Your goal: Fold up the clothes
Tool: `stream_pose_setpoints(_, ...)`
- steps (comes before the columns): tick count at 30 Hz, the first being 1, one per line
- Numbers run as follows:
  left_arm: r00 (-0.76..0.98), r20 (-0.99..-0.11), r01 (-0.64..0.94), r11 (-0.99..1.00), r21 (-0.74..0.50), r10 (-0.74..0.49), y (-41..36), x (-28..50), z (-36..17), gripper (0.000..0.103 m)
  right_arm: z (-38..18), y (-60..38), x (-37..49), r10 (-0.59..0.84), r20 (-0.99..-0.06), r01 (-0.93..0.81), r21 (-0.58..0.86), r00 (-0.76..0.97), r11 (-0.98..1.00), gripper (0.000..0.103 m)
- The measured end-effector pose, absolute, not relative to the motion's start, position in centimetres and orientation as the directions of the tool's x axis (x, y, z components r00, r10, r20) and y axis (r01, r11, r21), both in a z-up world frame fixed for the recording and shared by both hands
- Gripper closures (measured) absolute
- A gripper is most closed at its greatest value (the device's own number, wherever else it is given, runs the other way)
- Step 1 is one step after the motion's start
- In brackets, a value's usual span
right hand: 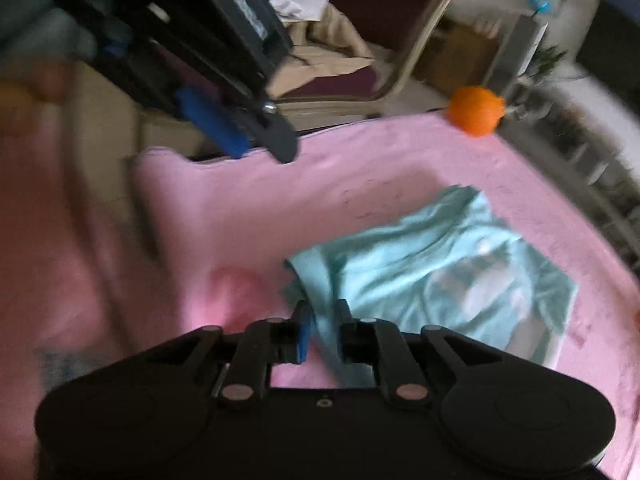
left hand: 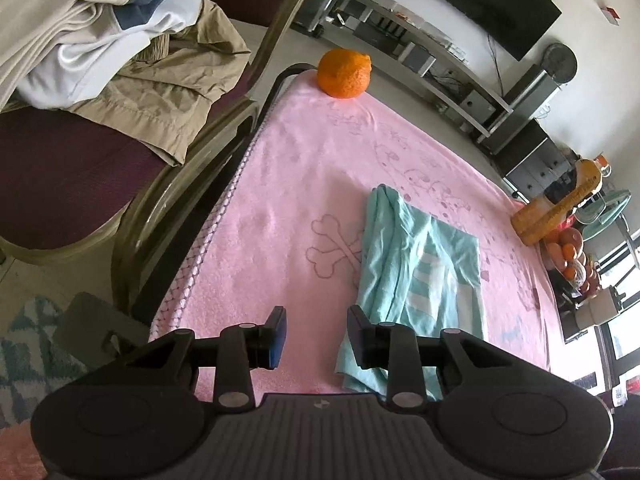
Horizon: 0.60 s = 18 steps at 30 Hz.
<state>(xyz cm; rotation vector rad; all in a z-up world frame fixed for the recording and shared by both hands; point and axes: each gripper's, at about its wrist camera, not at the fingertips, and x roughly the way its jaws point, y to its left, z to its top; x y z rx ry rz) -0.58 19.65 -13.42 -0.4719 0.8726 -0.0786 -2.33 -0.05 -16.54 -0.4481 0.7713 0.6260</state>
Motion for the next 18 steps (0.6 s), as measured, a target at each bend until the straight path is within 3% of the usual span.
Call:
stream_pose_setpoints(3, 0.639, -0.727, -0.097, 0.912, -0.399, -0.250, 18.5, -0.2, -13.6, 0.074, -13.6, -3.8, -2.0, 0.406, -0.766, -0.607, 0.025, 0.499, 0.795, 0.084)
stream_pose_setpoints(5, 0.632, -0.727, -0.041, 0.925, -0.377, -0.268, 16.8, 0.4, -13.8, 0.083, -12.1, -7.5, -1.1, 0.422, -0.747, -0.505, 0.135, 0.514, 0.852, 0.066)
stream_pose_setpoints(7, 0.616, -0.724, 0.041, 0.931, -0.363, -0.310, 14.4, 1.5, -14.0, 0.090, -11.3, -11.0, 0.0, 0.405, -0.726, -0.396, 0.198, 0.556, 0.897, 0.067)
stream_pose_setpoints(8, 0.604, -0.728, 0.083, 0.934, -0.348, -0.325, 12.9, 2.0, -14.2, 0.090, -11.6, -12.0, 0.6, 0.388, -0.722, -0.357, 0.207, 0.572, 0.911, 0.081)
stream_pose_setpoints(10, 0.576, -0.745, 0.154, 0.939, -0.307, -0.338, 10.0, 3.0, -14.9, 0.090, -12.5, -13.8, 1.8, 0.354, -0.716, -0.285, 0.222, 0.601, 0.932, 0.091)
stream_pose_setpoints(13, 0.511, -0.822, 0.197, 0.965, -0.173, -0.252, 6.8, 3.8, -17.2, 0.091, -15.0, -13.2, 2.2, 0.355, -0.733, -0.304, 0.210, 0.580, 0.929, 0.091)
stream_pose_setpoints(16, 0.512, -0.838, 0.234, 0.969, -0.073, -0.187, 5.9, 3.0, -17.8, 0.088, -17.6, -12.4, 2.6, 0.359, -0.750, -0.331, 0.196, 0.555, 0.923, 0.090)
stream_pose_setpoints(18, 0.520, -0.837, 0.226, 0.972, -0.057, -0.170, 6.5, 2.4, -17.9, 0.086, -18.5, -11.3, 1.9, 0.307, -0.790, -0.406, 0.081, 0.531, 0.910, 0.089)
